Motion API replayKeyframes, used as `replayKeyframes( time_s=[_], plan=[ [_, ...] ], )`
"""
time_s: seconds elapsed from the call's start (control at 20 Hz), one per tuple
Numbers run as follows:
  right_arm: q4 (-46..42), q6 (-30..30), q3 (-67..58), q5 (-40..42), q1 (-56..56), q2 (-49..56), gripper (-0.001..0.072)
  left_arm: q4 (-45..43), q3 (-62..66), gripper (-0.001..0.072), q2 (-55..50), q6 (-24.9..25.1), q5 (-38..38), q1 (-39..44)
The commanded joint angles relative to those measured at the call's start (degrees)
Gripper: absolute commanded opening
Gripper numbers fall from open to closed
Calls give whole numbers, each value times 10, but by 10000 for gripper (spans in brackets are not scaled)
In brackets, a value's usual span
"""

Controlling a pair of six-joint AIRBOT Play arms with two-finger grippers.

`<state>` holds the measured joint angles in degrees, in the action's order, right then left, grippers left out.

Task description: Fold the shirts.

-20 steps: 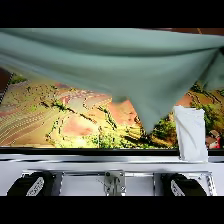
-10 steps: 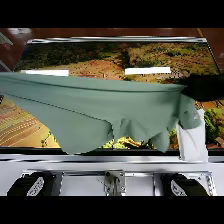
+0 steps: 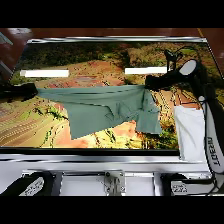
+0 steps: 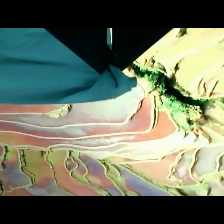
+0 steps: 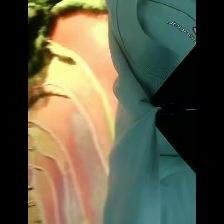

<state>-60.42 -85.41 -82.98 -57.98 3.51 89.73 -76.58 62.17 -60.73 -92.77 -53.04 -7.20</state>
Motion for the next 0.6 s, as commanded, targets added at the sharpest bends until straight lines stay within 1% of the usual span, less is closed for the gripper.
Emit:
replayKeyframes(
  time_s=[0.0, 0.05, 0.1, 0.15, 0.2, 0.25, 0.3, 0.35, 0.4, 0.5, 0.55],
  plan=[
    [56, -1, 5, 148, 2, 75, 54, 58, -13, 39, -103, -5, 86, 0],
    [66, -1, 5, 147, 2, 88, 54, 81, -13, 39, -129, -5, 92, 1],
    [73, -1, 5, 144, 2, 98, 80, 108, -13, 40, -154, -5, 96, 1],
    [74, -1, 5, 143, 2, 103, 203, 134, -13, 79, -175, -5, 96, 1],
    [74, 1, 5, 137, 2, 103, 540, 151, -13, 362, -193, -6, 94, 1],
    [72, 14, 3, 119, -2, 99, 697, 161, -12, 710, -202, -14, 80, -1],
    [64, 41, -3, 78, -10, 91, 697, 160, -5, 696, -204, -21, 44, -10],
    [39, 65, -14, 27, -22, 80, 697, 155, 4, 695, -202, -15, -7, -24],
    [-3, 76, -24, -26, -37, 66, 697, 148, 14, 694, -200, 8, -73, -43],
    [-109, 79, -33, -121, -78, 33, 696, 136, 17, 691, -195, 55, -198, -80],
    [-140, 79, -33, -166, -105, 20, 693, 137, 6, 693, -188, 74, -242, -92]
  ],
)
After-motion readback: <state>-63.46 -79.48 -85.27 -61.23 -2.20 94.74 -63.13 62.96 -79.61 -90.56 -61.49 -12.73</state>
